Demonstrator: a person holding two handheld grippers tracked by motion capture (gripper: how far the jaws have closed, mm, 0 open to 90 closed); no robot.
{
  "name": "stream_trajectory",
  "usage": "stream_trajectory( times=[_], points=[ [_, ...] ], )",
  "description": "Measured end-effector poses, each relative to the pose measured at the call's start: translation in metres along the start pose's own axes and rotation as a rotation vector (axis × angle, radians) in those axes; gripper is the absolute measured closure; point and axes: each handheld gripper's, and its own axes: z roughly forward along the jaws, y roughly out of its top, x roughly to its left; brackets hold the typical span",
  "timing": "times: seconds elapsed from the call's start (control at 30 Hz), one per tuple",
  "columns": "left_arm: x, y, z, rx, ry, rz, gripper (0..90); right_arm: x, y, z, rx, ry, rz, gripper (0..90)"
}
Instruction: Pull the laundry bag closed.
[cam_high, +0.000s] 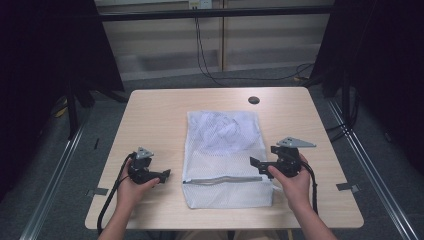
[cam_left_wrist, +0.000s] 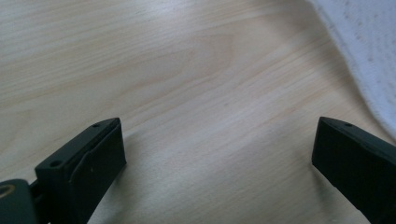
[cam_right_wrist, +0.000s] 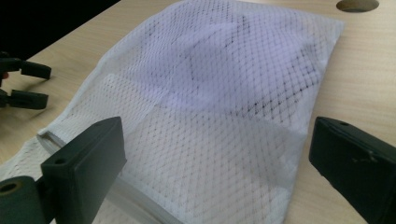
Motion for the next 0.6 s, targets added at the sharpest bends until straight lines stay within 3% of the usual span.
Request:
stream_trajectory(
  times=[0.07, 0.1, 0.13, 0.17, 0.23, 0.3, 0.5, 0.6],
  points=[
    [0.001, 0.002, -0.003, -0.032, 0.011, 0.005, 3.0, 0.004, 0.001, 0.002, 0.003, 0.005, -0.008, 3.9],
    [0.004, 0.003, -0.006, -0.036, -0.016, -0.016, 3.1, 0.005, 0.001, 0.003, 0.007, 0.008, -0.013, 4.1],
    [0.004, 0.003, -0.006, -0.036, -0.016, -0.016, 3.1, 0.007, 0.001, 0.004, 0.015, 0.012, -0.016, 4.2],
    [0.004, 0.003, -0.007, -0.044, -0.019, -0.040, 3.1, 0.007, 0.001, 0.004, 0.015, 0.012, -0.016, 4.2],
    [0.004, 0.003, -0.009, -0.051, -0.020, -0.039, 3.1, 0.012, 0.000, 0.006, 0.026, 0.015, -0.024, 4.7],
    [0.002, 0.004, -0.012, -0.062, -0.050, -0.049, 3.1, 0.017, 0.001, 0.010, 0.037, 0.023, -0.036, 5.0],
    [0.000, 0.006, -0.021, -0.060, -0.085, -0.062, 3.2, 0.034, 0.000, 0.020, 0.063, 0.059, -0.048, 5.6],
    [-0.001, 0.007, -0.023, -0.055, -0.070, -0.057, 3.6, 0.041, 0.000, 0.026, 0.070, 0.075, -0.052, 5.5]
  ],
)
